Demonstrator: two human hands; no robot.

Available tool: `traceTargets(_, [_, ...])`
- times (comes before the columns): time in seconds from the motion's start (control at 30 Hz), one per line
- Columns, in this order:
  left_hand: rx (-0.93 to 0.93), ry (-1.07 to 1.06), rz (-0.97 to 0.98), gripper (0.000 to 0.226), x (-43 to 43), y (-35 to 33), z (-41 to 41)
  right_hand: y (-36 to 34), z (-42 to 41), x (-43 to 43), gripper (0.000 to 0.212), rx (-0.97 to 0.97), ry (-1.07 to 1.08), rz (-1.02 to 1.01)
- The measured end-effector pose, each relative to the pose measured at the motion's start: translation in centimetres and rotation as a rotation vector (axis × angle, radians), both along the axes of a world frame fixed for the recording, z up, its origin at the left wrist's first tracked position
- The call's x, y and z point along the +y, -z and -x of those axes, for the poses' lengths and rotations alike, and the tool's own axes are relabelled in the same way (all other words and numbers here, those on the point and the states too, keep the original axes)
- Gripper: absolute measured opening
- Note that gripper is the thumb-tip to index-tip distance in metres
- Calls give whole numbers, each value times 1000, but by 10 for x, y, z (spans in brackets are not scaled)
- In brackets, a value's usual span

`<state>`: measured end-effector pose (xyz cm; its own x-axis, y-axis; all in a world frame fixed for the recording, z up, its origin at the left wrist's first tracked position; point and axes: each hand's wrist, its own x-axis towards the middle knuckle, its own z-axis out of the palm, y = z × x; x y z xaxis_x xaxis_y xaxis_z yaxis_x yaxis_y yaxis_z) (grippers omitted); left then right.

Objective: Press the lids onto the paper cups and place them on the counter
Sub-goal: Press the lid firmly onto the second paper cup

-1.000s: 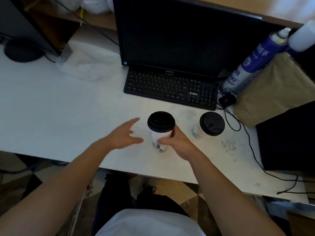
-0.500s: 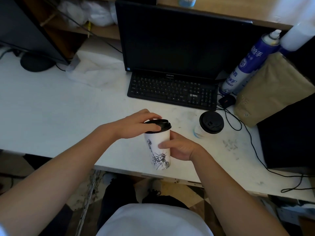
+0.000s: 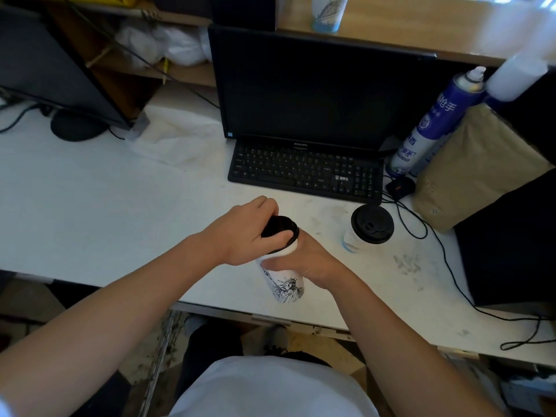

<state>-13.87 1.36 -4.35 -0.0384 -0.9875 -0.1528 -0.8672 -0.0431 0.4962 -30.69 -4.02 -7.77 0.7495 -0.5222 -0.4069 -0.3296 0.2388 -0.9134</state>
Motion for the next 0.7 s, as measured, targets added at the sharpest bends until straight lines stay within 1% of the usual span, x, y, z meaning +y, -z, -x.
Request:
traceTargets(0.1, [20,-74,26,60,3,0,5,-5,-5,1,42,55,9,162])
traceTargets(0.2, [12,-148,52,64,3,-3,9,-11,-6,2,38,63,51,258])
traceTargets(0.33, [-31,-205,66,65,0,-5,14,-9,-8,6,48,93,138,335])
traceTargets(0.37, [-32,-223,66,65,0,-5,15,-8,-10,7,54,114,157,343])
traceTargets(0.47, [-28,-289,61,57,-3,-6,20,-4,-12,8,68,156,203,350])
traceTargets(0.57, [-37,-400,35,50,-9,-9,27,-6,-16,11,72,154,283,376])
traceTargets(0.7, [-75,-543,-54,60,-21,-10,36,1,-28,21,70,206,385,517])
